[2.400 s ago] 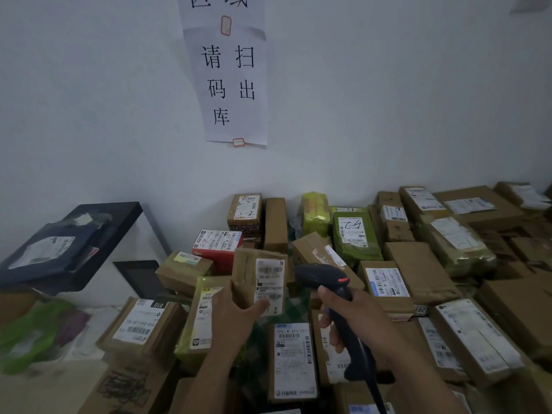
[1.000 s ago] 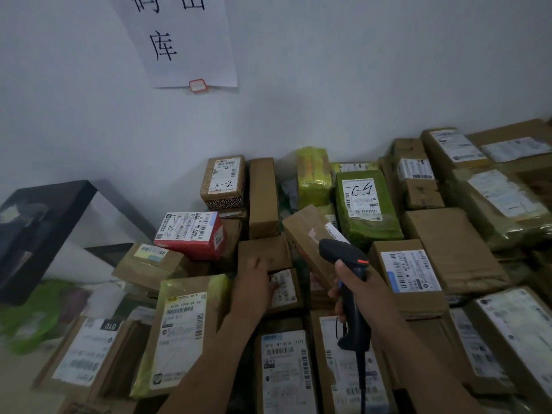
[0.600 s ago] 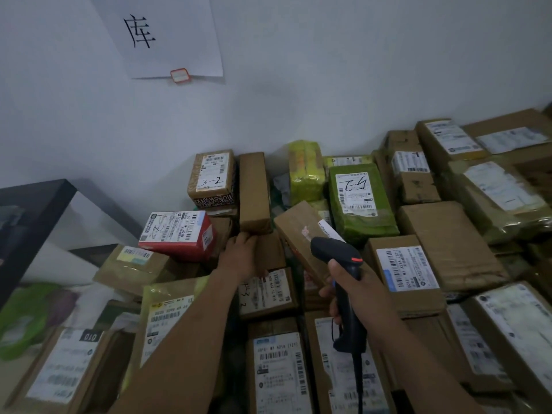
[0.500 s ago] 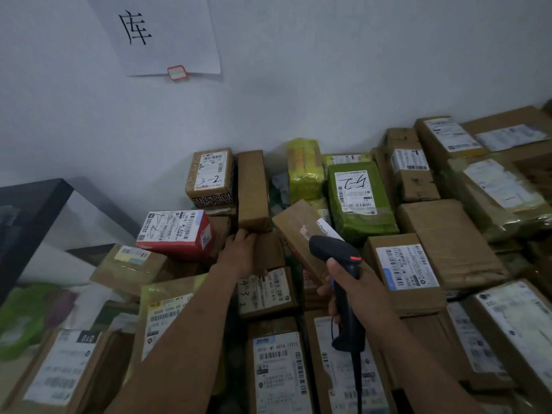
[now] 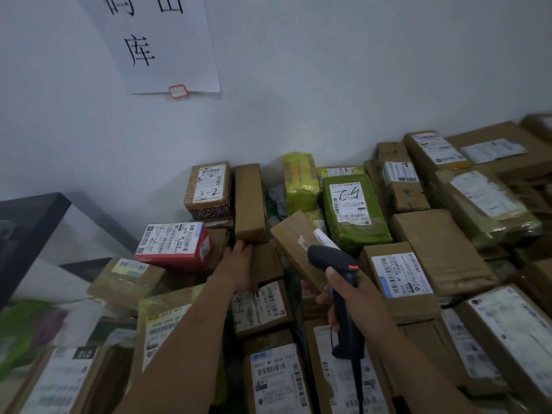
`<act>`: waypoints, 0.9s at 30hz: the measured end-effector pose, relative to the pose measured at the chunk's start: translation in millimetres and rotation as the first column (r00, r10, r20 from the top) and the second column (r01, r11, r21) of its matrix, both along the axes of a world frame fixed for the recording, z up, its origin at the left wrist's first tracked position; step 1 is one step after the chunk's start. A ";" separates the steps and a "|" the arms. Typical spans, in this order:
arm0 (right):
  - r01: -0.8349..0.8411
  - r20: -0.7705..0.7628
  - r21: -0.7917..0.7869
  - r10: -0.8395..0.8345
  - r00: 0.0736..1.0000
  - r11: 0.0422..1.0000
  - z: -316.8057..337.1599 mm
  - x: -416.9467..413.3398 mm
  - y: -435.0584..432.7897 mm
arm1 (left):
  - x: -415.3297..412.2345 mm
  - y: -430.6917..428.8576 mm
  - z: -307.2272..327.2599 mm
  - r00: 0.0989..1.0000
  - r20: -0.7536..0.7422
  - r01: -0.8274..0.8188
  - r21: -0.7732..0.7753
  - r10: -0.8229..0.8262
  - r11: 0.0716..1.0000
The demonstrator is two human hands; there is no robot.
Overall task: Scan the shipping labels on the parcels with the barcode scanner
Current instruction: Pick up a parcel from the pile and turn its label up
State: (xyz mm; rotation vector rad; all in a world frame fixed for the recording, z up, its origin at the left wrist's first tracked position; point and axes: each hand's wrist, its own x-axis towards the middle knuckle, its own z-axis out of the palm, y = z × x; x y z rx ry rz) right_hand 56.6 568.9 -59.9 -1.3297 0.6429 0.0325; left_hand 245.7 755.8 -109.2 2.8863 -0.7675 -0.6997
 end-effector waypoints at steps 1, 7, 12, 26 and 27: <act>0.002 0.002 0.002 -0.002 1.000 1.000 1.0 -0.5 -0.2 | -1.8 -0.4 2.7 1.000 0.009 -0.007 -0.012 0.007 1.000; 0.064 -0.001 -0.002 -0.064 0.998 0.998 3.8 -2.5 3.2 | -11.2 1.0 23.4 0.997 0.054 -0.046 -0.157 0.055 0.987; 0.131 -0.014 -0.039 -0.131 0.991 0.991 17.0 -9.5 6.9 | -22.3 10.8 55.0 0.991 -0.027 -0.133 -0.287 0.131 0.949; 0.179 0.119 0.288 -0.221 0.968 0.941 75.5 -53.4 27.8 | -156.3 22.1 111.9 0.787 -0.575 -0.615 -0.700 0.223 0.363; 0.172 0.110 0.322 -0.217 0.970 0.931 77.1 -57.0 28.6 | -163.0 23.7 111.9 0.789 -0.582 -0.610 -0.709 0.194 0.354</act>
